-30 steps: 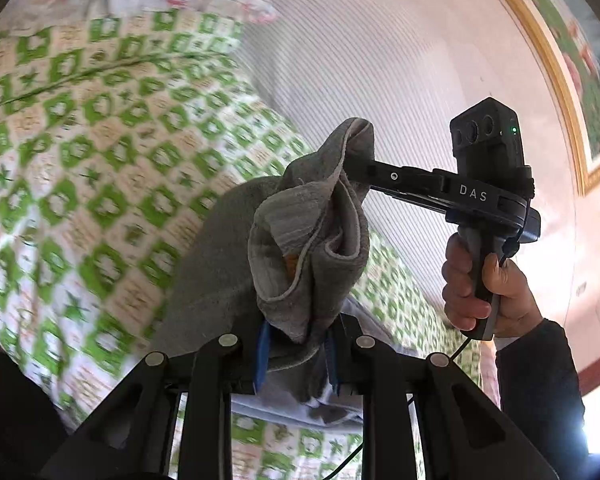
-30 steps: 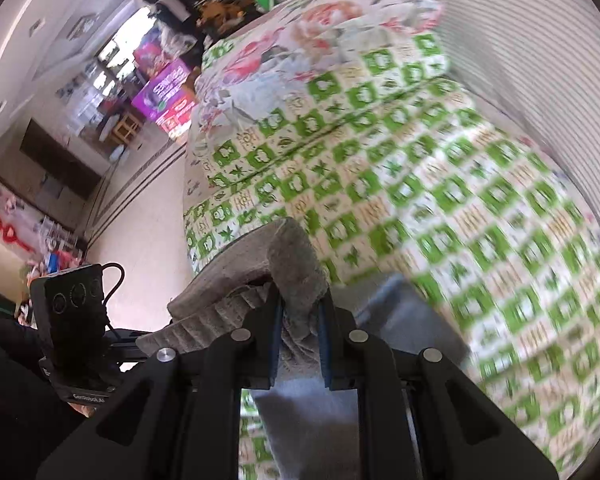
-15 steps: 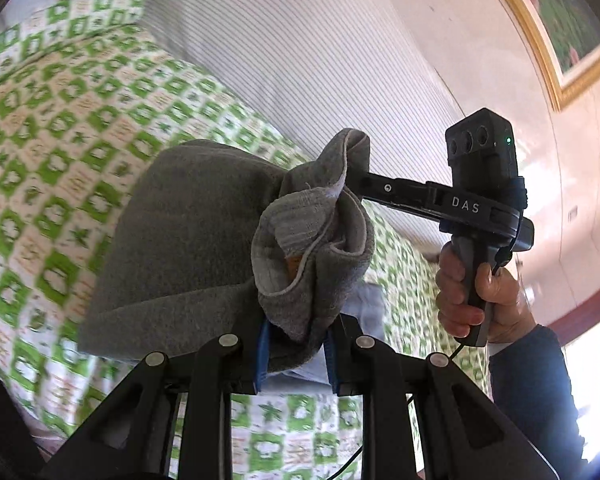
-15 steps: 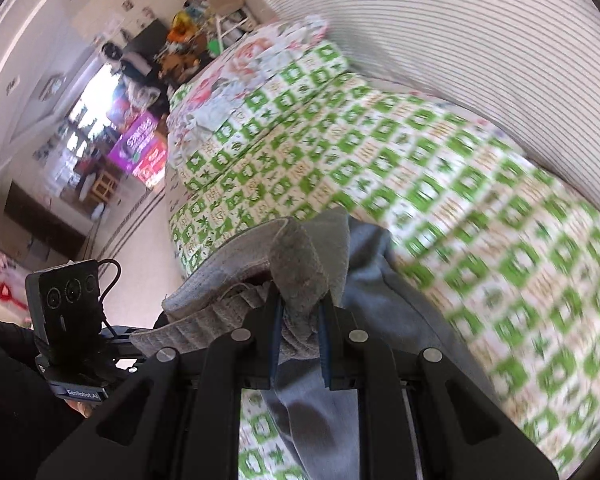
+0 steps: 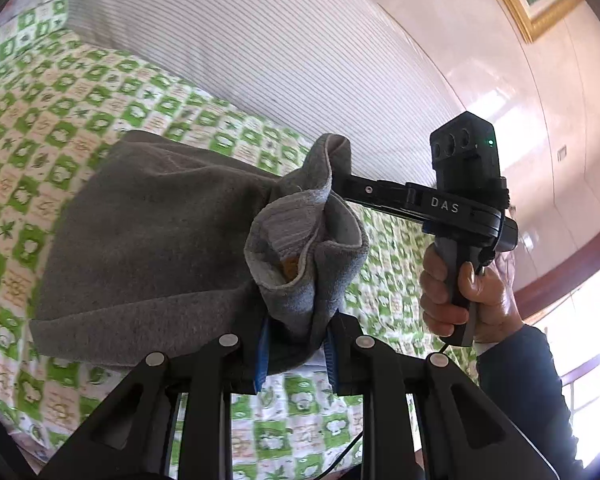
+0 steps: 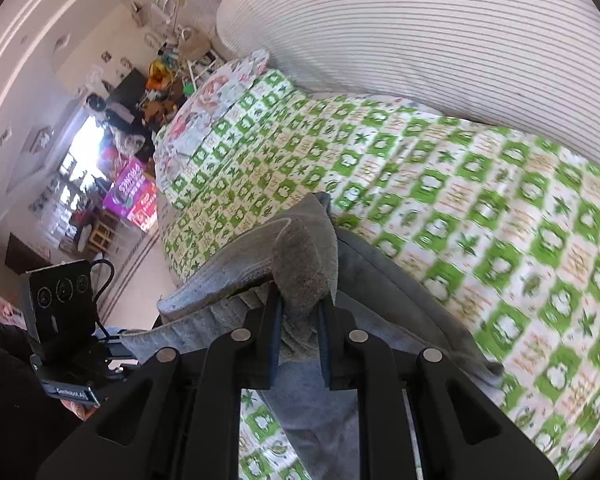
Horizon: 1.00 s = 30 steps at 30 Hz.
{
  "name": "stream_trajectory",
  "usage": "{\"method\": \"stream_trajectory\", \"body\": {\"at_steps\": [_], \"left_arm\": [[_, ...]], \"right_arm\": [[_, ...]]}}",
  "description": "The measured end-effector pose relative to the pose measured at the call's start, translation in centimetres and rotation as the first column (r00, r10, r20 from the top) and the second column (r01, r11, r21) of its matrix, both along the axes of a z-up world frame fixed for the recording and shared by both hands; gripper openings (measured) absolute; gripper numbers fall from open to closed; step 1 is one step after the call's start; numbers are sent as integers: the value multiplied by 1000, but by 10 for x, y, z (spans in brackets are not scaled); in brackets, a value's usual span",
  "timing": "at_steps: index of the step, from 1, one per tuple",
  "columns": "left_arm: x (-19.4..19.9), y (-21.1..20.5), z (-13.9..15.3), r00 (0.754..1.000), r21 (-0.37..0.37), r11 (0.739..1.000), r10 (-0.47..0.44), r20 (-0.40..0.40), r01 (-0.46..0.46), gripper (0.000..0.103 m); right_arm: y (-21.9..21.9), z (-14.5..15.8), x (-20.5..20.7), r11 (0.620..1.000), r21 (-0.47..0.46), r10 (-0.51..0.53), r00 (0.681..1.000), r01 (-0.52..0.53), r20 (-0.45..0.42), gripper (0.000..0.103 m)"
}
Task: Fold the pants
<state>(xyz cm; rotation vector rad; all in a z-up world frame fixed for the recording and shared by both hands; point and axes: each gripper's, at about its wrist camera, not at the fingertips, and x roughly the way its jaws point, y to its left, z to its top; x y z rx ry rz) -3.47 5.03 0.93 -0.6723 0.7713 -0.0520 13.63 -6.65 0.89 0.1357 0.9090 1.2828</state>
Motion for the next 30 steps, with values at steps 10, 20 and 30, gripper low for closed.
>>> {"method": "stream_trajectory", "body": {"at_steps": [10,20,30], "left_arm": [[28,-53,-14,996,54,995,-78,-38,80,22],[46,-84,-17,993,97,989,-108,-49,112,22],[57,-97,-35,989,133,982,-122,-90,133,22]], "right_arm": [[-61,-36,9,992,81,-91,994,96,-68,17],[-97,-56,18,981,126,-135,986,147,-100,17],[-108,-78,24,972,133,-174,974,193,-144,18]]}}
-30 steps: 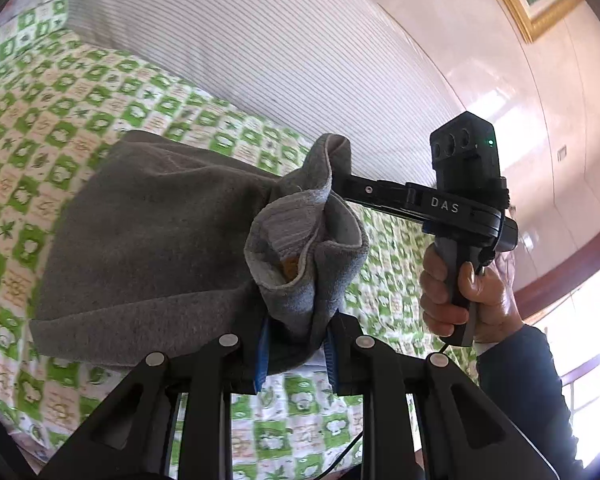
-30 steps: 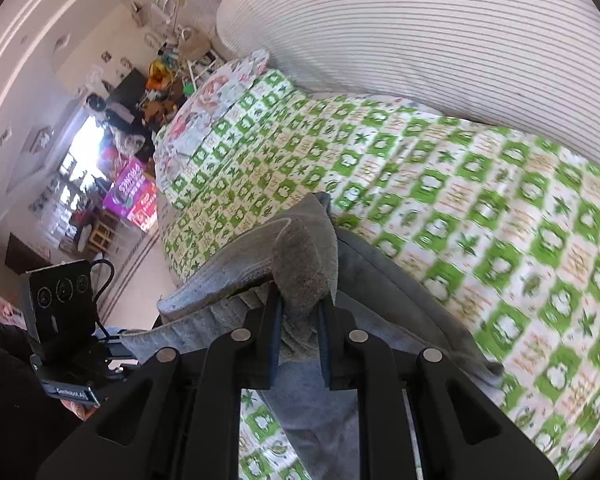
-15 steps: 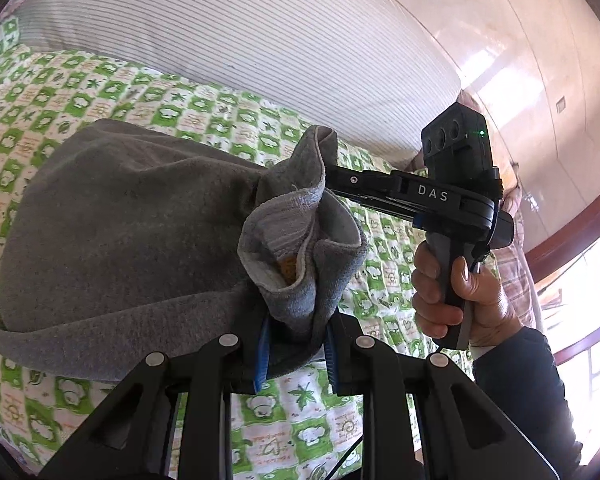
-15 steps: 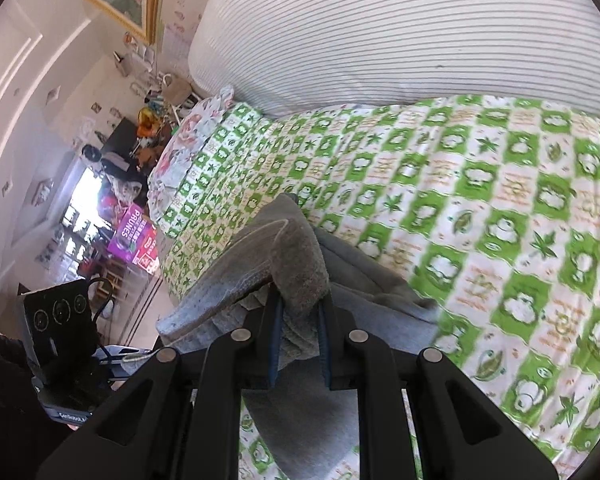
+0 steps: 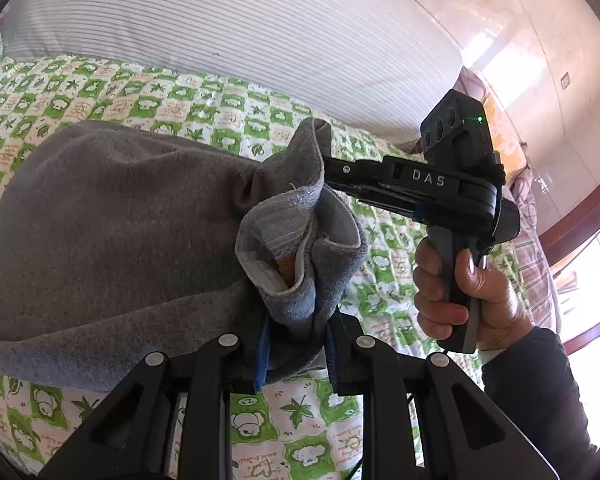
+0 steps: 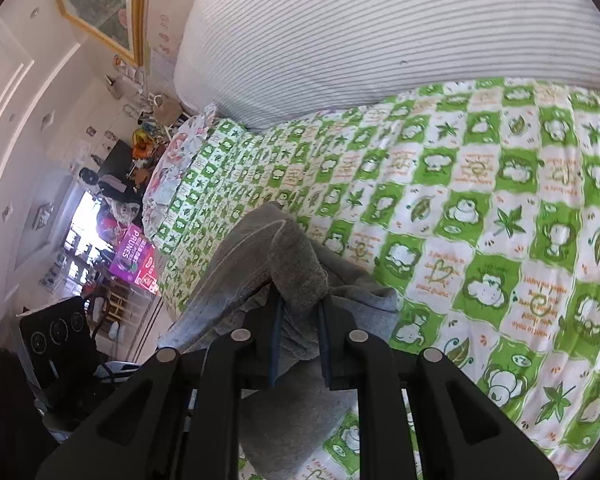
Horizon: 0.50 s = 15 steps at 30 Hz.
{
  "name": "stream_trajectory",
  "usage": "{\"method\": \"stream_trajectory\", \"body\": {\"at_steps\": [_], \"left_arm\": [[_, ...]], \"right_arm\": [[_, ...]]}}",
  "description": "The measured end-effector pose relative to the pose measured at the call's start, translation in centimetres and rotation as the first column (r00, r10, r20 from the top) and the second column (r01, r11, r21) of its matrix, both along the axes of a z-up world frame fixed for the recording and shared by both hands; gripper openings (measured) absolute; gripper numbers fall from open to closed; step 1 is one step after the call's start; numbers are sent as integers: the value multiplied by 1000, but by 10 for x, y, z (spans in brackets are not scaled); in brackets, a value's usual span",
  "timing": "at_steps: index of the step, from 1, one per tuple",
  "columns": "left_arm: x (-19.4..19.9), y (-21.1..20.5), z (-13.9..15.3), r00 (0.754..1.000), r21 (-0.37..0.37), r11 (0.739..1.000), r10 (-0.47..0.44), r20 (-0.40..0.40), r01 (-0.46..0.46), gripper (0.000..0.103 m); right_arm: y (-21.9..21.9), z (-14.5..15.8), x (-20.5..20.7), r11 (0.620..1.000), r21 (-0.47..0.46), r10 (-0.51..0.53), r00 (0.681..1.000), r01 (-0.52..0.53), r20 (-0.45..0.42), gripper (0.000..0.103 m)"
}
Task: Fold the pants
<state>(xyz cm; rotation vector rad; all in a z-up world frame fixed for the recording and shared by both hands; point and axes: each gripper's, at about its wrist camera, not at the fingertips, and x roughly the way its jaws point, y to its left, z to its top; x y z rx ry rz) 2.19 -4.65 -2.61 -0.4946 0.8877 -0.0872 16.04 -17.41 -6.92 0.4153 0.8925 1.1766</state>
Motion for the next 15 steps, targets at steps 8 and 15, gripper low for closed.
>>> {"method": "stream_trajectory", "body": {"at_steps": [8,15], "left_arm": [[-7,-1,-3,999,-26,999,-26,-24,26,44],[-32,1,12,997,-29,996,-82,5,82,53]], "right_arm": [[-27,-10,-11,995,-22,-96,995,96,-40,40],[-67,-7,-35,972,-14,-235,970,234,-64,48]]}}
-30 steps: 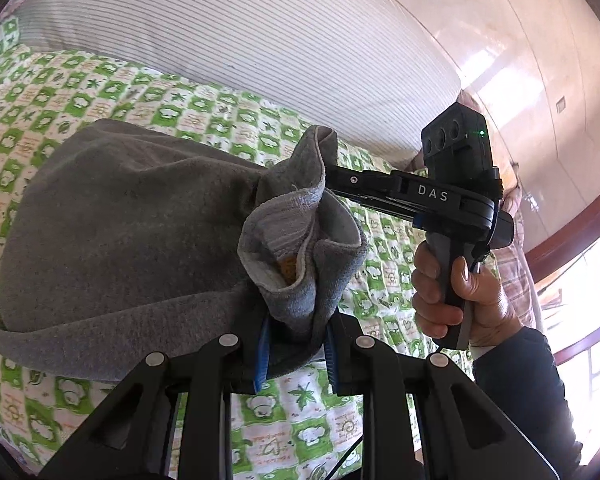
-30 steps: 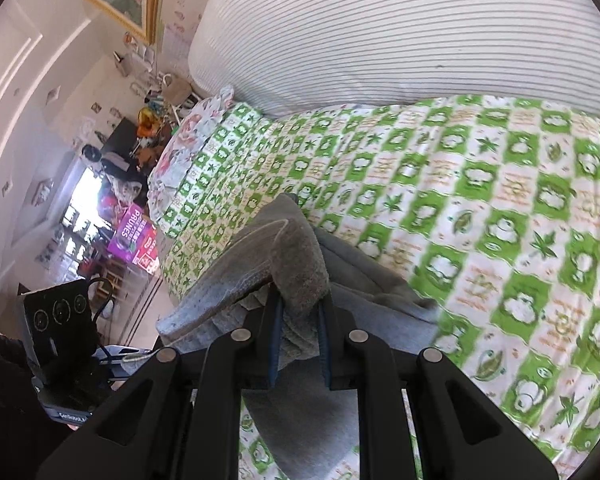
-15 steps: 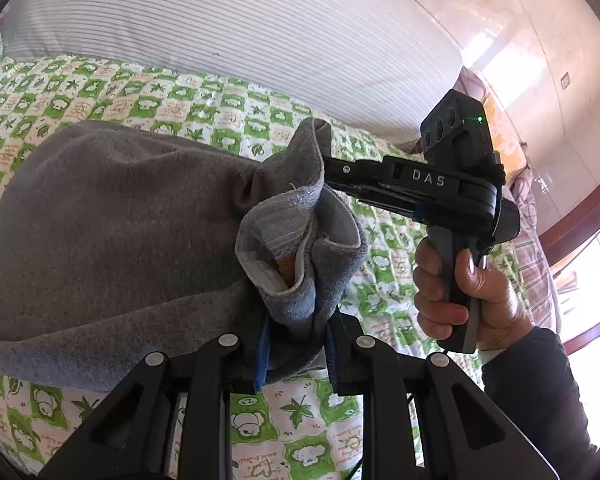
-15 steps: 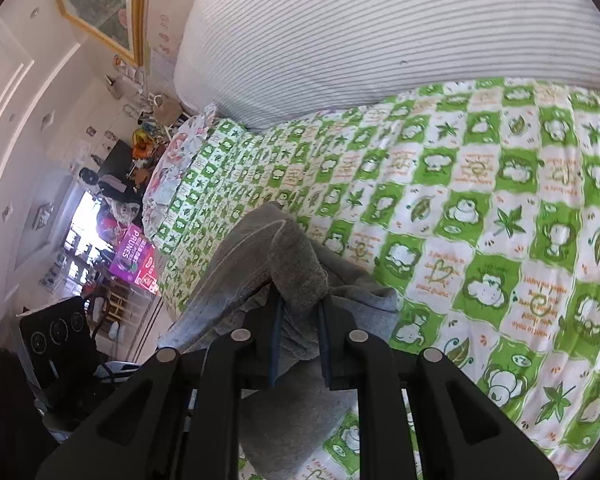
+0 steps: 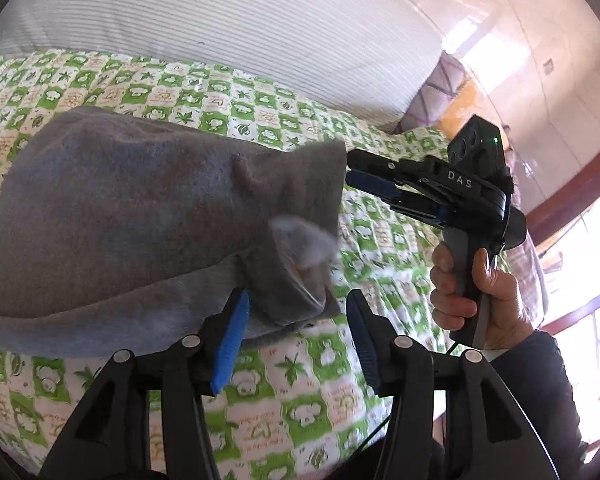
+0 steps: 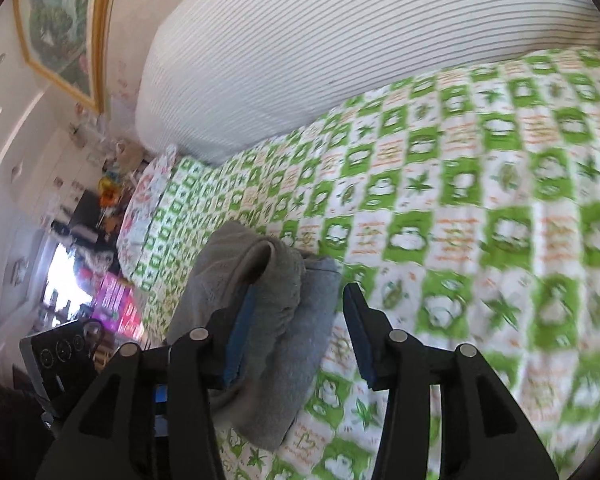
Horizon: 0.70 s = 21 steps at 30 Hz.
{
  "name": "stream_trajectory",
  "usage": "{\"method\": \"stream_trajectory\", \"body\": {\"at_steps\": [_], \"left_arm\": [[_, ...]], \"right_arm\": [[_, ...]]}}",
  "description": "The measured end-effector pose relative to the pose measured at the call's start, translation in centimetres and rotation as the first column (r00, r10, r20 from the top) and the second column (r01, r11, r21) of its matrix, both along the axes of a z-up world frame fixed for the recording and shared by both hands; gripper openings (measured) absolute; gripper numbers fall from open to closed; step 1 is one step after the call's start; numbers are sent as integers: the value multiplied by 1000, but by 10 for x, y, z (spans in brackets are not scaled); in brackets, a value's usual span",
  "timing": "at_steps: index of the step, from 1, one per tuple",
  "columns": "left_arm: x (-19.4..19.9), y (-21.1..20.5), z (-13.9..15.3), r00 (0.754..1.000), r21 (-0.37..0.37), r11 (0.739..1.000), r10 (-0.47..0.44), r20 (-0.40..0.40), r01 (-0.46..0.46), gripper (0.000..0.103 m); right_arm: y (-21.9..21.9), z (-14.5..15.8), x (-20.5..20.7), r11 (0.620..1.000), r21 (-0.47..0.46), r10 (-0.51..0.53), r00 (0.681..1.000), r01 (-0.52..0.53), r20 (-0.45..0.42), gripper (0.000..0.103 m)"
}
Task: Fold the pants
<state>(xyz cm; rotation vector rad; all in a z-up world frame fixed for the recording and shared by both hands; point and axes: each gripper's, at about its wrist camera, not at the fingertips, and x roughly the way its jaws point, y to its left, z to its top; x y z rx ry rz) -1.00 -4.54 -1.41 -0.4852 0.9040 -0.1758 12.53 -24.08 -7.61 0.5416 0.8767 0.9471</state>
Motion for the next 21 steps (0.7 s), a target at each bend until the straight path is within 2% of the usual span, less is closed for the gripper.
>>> {"method": "stream_trajectory", "body": {"at_steps": [7,15,21], "left_arm": [[-25,31,16,999,16,1000,1,34,-2,55],[-11,82,24,999,68,997,37,30,-39,56],[28,79,19,996,140,986,-81,-45,87,56]], "right_arm": [[-6,18,-51,997,5,-74,997,74,39,48],[15,22,-114,986,-1,-168,983,168,71,48],[44,31,-145,974,-83,-196,970,208,141,48]]}}
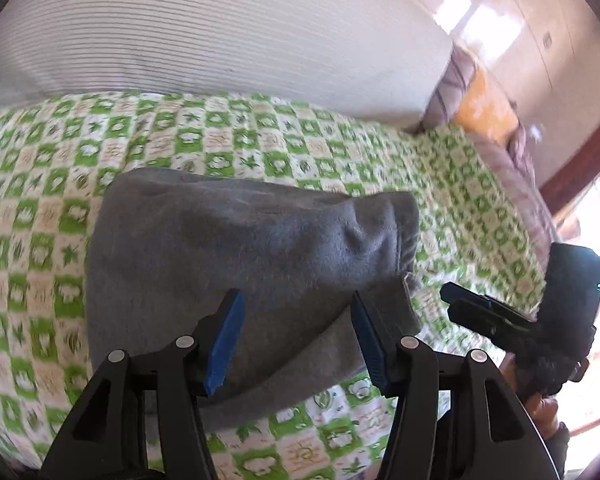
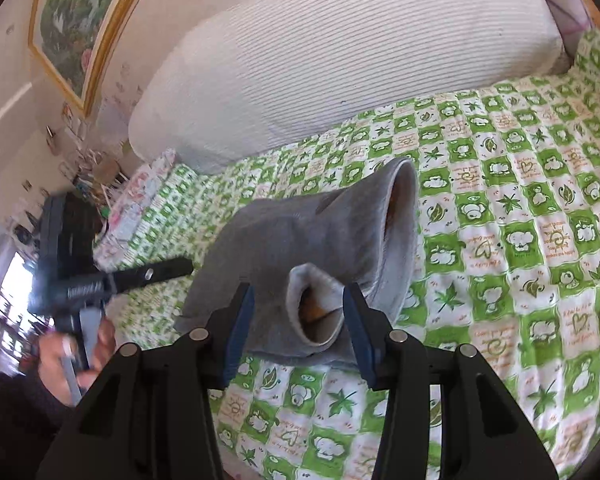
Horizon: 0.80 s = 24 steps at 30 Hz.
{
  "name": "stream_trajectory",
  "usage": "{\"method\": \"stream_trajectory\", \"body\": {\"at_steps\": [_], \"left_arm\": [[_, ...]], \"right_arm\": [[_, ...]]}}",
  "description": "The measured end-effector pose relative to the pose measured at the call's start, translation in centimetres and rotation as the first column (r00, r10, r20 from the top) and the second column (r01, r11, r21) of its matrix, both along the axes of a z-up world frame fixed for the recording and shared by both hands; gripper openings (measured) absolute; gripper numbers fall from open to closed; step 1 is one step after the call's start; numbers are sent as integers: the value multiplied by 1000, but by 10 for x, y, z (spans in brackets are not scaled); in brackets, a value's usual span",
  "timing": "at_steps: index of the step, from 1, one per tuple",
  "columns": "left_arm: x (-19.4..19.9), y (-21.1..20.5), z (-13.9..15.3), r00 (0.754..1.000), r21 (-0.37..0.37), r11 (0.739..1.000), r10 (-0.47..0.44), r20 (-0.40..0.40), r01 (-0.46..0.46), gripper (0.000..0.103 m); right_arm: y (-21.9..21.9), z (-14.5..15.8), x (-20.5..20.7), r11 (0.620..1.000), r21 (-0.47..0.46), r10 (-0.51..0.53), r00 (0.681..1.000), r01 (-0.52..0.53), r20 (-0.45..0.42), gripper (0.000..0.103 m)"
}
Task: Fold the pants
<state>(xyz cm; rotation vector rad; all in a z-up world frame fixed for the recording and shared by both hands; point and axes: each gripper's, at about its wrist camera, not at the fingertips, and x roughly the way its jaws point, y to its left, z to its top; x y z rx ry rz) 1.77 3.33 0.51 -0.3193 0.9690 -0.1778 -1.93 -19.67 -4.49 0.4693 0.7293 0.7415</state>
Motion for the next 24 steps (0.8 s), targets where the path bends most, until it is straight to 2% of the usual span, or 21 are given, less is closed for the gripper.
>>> {"method": "stream_trajectory", "body": {"at_steps": [6,12,13,15,16,20,24], "left_arm": [[30,-23,-14,989,41,991,-126,-75,130,56],[56,-31,-38,978,34,987,-148,-144,155,56],[61,-30,-44,976,29,988,-146,-162,152,56],[71,-27,-54,972,14,990,-137,-193,142,56],[76,-25,-57,971,8,991,-128,-201,132,53],[98,-14,-60,975,-14,997,-71,-212,69,52],[116,-7,-48,989,99,995,-16,-150,31,51]], "right_arm": [[27,-1,-5,997,-72,4,1000,-4,12,48],[46,-15,-3,989,-149,11,1000,-10,0,47],[48,-17,-1,988,-153,13,1000,-13,-1,45],[50,-21,2,988,-150,26,1000,-27,-9,16],[51,-22,4,989,-145,28,1000,-29,-14,12],[51,-17,10,989,-145,14,1000,-12,9,7],[36,5,11,994,-91,-49,997,55,66,6]]}}
